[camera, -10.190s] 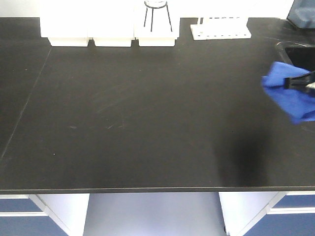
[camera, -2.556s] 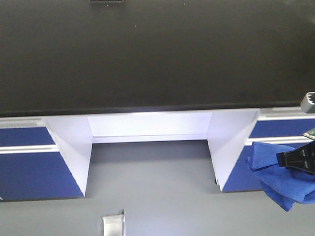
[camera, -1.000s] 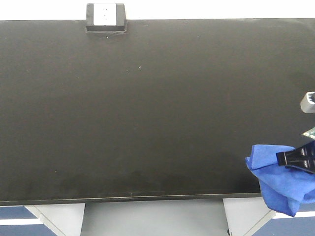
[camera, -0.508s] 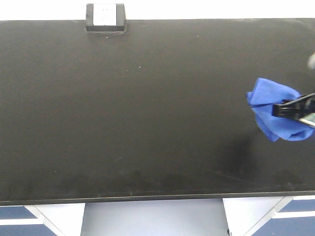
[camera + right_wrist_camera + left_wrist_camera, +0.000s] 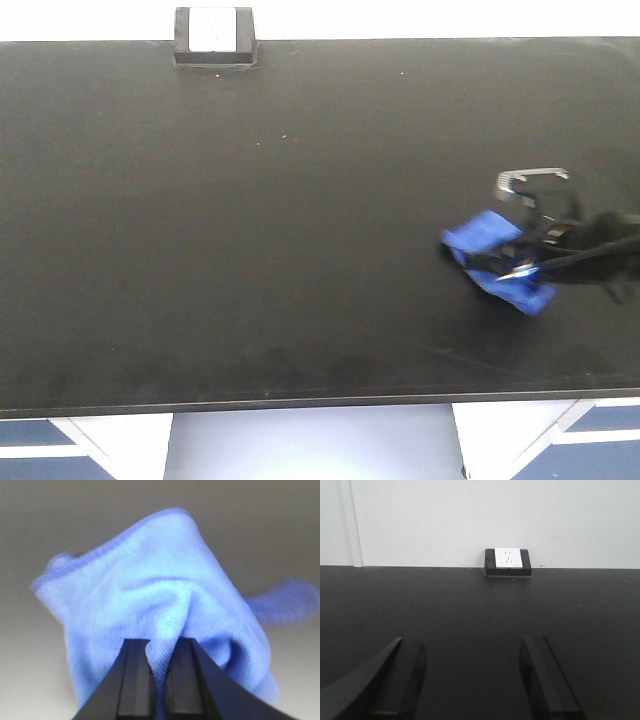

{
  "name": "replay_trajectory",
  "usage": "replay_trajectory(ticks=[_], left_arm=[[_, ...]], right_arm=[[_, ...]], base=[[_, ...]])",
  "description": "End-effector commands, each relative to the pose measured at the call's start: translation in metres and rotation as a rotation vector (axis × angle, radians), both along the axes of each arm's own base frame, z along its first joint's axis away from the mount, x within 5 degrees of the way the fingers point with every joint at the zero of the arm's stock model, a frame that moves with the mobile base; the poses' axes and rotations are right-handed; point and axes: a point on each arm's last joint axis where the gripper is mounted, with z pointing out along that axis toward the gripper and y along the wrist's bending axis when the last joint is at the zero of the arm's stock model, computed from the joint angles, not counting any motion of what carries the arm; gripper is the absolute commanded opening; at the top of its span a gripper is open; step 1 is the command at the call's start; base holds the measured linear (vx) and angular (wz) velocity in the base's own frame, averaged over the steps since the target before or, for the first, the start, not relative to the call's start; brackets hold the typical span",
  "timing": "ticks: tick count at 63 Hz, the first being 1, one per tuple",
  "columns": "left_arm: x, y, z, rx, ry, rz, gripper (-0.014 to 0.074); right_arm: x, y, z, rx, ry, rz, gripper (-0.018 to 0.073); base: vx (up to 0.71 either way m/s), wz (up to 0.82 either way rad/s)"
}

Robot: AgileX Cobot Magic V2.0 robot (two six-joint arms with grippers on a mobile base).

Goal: Wipe right workspace with blue cloth
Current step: 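Wipe the cloth across the countertop away from the robot and back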

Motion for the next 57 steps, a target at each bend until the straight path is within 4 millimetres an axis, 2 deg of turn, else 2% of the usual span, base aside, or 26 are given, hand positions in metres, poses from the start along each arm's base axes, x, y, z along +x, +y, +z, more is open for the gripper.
replay_trajectory(ticks=[1,13,16,20,29,37,38,48,52,57], left_arm=[[0.002,0.0,-0.004,-0.007,-0.037,-0.005,0.0523],[0.002,0.0,-0.004,-0.007,-0.037,-0.005,0.0523],[0.002,0.0,-0.004,-0.007,-0.037,-0.005,0.0523],[0.002,0.0,-0.004,-0.007,-0.037,-0.005,0.0523],[0.002,0.0,-0.004,-0.007,-0.037,-0.005,0.0523],[0.002,0.0,-0.004,-0.007,-0.037,-0.005,0.0523],[0.002,0.0,-0.004,-0.007,-0.037,-0.005,0.0523],[0.002,0.0,-0.004,-0.007,-0.037,-0.005,0.0523],[0.002,0.0,-0.004,-0.007,-0.037,-0.005,0.0523],[0.002,0.0,-0.004,-0.007,-0.037,-0.005,0.0523]], right_arm=[[-0.001,0.04,0.001,0.035,-0.064,0.082,0.0003],[-0.019,0.108,0.0,0.097,-0.153,0.249,0.0005],[-0.02,0.114,0.002,0.101,-0.155,0.266,0.0006],[-0.019,0.113,0.002,0.105,-0.155,0.253,0.0006],[-0.003,0.077,0.0,0.069,-0.142,0.145,0.0009],[0.015,0.018,-0.002,0.015,-0.116,-0.005,0.0011],[0.018,0.007,-0.003,0.009,-0.113,-0.039,0.0011],[0.024,-0.068,-0.003,-0.021,-0.105,-0.246,0.0012],[0.024,-0.082,-0.003,-0.029,-0.113,-0.283,0.0012],[0.024,-0.081,-0.002,-0.042,-0.117,-0.257,0.0012]], base=[[0.0,0.0],[0.0,0.0],[0.0,0.0],[0.0,0.0],[0.0,0.0],[0.0,0.0],[0.0,0.0],[0.0,0.0],[0.0,0.0],[0.0,0.0]])
